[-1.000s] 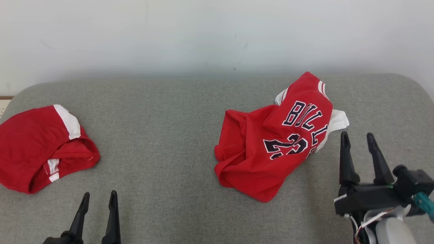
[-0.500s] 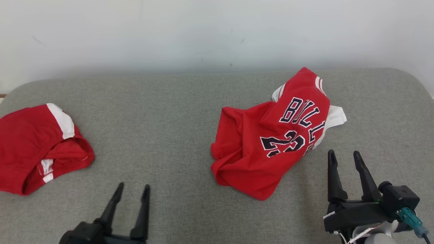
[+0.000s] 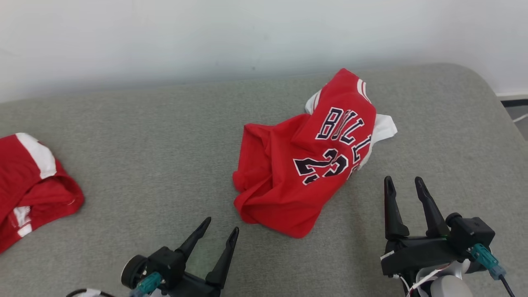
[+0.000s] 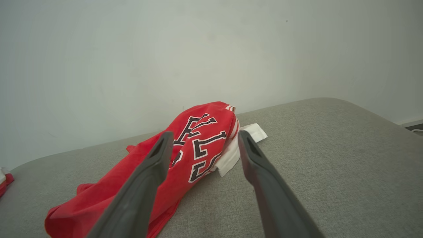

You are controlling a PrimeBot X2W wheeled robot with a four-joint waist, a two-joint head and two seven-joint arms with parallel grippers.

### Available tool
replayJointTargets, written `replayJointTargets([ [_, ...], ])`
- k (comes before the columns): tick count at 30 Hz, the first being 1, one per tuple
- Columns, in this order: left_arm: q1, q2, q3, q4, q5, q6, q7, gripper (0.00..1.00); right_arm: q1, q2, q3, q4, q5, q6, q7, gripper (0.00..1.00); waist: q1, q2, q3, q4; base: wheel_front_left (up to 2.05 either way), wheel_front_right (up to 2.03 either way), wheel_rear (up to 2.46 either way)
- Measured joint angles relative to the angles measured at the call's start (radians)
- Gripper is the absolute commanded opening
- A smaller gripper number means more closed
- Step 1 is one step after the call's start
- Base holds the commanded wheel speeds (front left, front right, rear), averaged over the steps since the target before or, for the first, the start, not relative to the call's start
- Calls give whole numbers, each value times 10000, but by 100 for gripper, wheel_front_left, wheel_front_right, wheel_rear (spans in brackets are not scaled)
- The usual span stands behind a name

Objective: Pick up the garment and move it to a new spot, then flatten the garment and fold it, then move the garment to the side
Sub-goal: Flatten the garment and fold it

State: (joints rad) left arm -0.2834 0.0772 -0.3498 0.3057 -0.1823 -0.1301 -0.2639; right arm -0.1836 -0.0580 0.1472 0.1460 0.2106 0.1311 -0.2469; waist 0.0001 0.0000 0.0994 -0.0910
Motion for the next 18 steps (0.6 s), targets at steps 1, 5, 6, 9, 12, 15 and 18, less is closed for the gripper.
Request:
replayJointTargets([
  [1,-128,50,-92,125,-38,0,0,100,-56,12,8,31,4,0,-2,100,0,0,35,-72,0,0,0],
  [5,-540,173,-234,550,-98,0,0,100,-135,35,75,146,29,0,-54,100,0,0,177,-364,0,0,0],
  [6,-634,205,-251,681,-96,-2,0,100,-140,38,69,182,29,0,-59,100,0,0,214,-441,0,0,0],
  [9,-870,324,-253,1022,-17,0,0,100,-212,46,113,268,48,0,-86,100,0,0,323,-669,0,0,0],
  [12,-1081,407,-234,1260,107,0,0,100,-298,59,151,305,94,0,-94,100,1,0,423,-901,0,0,0],
  [15,-1236,418,-178,1498,247,0,0,100,-305,61,173,339,155,0,-104,100,1,0,506,-1129,0,0,0],
  [18,-1395,376,-167,1810,328,0,0,100,-320,61,190,405,198,0,-132,100,1,1,574,-1380,0,0,0],
])
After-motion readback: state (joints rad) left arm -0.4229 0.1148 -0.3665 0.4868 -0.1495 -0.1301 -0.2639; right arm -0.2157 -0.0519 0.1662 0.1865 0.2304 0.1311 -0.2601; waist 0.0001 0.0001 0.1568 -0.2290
